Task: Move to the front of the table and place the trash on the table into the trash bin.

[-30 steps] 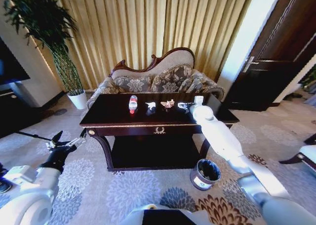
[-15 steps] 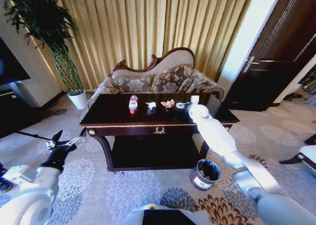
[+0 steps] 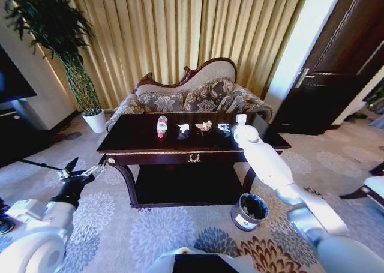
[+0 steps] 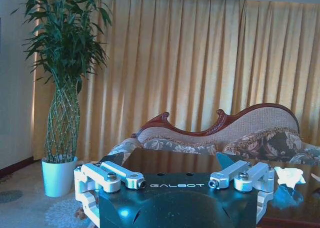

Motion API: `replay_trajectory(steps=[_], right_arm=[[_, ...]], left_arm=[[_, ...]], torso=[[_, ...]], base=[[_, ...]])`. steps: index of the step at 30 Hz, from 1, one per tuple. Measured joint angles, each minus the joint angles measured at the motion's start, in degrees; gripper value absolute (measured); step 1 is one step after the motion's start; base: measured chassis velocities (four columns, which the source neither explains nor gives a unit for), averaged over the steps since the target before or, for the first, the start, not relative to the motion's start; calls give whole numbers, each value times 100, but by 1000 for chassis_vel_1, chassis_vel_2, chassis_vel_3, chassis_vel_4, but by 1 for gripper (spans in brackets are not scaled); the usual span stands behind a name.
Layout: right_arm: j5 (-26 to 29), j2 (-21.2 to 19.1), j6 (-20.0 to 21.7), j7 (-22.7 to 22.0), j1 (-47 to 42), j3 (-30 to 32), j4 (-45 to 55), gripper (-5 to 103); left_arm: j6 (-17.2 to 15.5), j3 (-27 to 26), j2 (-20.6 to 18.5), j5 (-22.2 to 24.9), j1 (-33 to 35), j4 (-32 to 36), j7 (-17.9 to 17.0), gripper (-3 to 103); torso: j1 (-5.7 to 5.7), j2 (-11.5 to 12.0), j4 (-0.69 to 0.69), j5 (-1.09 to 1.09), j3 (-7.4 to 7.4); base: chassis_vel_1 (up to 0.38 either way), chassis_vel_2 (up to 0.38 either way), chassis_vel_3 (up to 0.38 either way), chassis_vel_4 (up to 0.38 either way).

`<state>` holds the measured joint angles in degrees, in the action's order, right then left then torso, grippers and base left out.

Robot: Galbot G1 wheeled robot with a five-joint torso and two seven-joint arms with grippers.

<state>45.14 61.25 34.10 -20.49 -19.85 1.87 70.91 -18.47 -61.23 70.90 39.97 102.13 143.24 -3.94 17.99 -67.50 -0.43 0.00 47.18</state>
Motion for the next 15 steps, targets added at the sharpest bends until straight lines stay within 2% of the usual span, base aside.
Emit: replay_trajectory(steps=[11, 13, 15], right_arm=[[6, 2, 9, -3, 45, -99, -210, 100], [9, 2, 7, -2, 53, -106, -224, 103], [11, -6, -11, 0, 69, -124, -230, 96]], left_arm=[[30, -2, 99, 0, -23, 0, 90, 100], [34, -7, 111, 0, -34, 0, 90, 100], [40, -14, 122, 0, -71, 0, 90, 100]], torso=[[0, 0, 0, 0, 0], [0, 0, 1, 0, 0], [0, 0, 1, 0, 0]], base=[[0, 0, 0, 0], [0, 0, 0, 0], [0, 0, 0, 0]])
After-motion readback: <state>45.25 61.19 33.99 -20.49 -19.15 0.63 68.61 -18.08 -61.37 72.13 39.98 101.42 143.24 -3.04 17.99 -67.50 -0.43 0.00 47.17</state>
